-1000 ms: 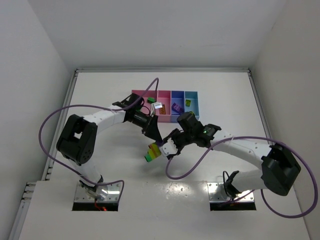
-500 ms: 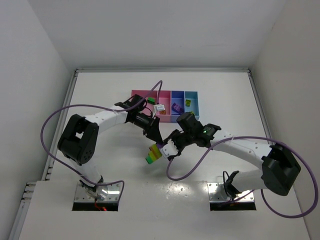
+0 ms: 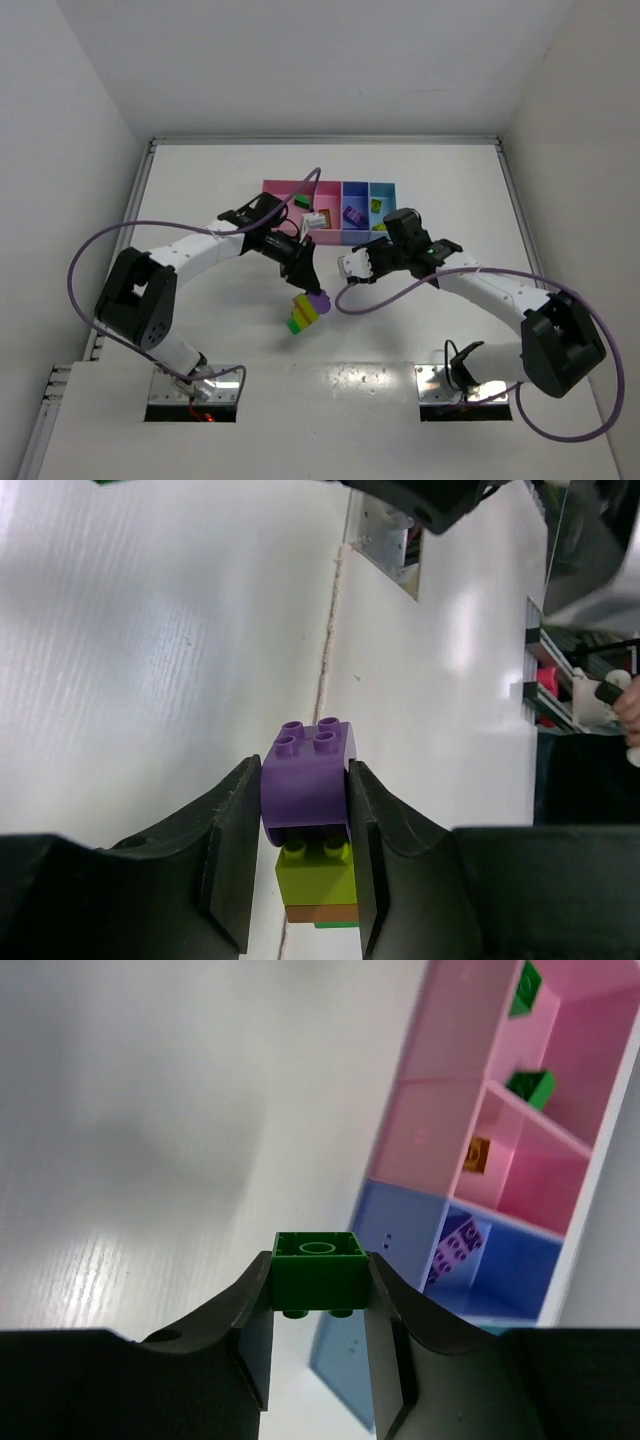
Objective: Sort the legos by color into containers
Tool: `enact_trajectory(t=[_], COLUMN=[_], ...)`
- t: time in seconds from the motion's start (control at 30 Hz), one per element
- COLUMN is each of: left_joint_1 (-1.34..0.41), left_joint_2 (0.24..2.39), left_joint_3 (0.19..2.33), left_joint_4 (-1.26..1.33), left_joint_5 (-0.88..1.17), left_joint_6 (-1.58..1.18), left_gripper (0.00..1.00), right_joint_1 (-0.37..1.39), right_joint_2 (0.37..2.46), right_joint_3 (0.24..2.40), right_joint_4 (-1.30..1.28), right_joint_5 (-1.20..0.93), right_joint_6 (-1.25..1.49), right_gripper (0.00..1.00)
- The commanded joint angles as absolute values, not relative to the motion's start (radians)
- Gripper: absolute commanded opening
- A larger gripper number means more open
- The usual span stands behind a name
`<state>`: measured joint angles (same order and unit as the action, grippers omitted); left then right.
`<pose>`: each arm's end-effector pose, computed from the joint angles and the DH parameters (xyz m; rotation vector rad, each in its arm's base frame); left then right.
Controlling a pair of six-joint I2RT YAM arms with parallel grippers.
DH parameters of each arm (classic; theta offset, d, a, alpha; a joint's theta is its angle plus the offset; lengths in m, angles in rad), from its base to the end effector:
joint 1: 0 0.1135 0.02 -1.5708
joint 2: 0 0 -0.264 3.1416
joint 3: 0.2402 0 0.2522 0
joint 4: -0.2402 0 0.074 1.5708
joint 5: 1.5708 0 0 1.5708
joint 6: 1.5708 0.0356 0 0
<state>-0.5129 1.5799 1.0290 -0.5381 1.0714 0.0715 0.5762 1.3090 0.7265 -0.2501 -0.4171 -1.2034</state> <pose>0.2502 -0.1768 0.2197 1.0610 2.2713 -1.5702 0.2110 0.1543 0.2050 -1.9165 1.3093 0.1896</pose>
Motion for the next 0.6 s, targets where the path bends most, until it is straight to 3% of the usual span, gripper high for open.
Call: enact_trajectory(t=[0.0, 0.1, 0.27, 0.57], left_joint_1=[-0.482, -0.425, -0.276, -0.077], left_joint_2=[1.496, 1.416, 1.261, 1.166], left_joint_3=[1.026, 0.996, 0.871, 0.883], left_joint_4=[-0.506, -0.416, -0.198, -0.135], left_joint_5=[1.052, 1.031, 0.937, 0.891], left_joint_6=[0.074, 0.005, -0.279, -0.397], left_gripper=[0.00, 0.00, 0.00, 0.00], right_joint_1=[0.549, 0.526, 0.535, 0.535], right_joint_2=[1.353, 1.419, 1.708, 2.210], right_joint_3=[0.811, 0.935, 1.247, 1.820], right_joint_4=[-0.117, -0.014, 0.115, -0.003], right_joint_5=[-0.417, -0.446, -0.488, -0.598], right_joint_6=[-0.995, -0.737, -0.276, 0.000], right_gripper=[0.00, 0.00, 0.00, 0.00])
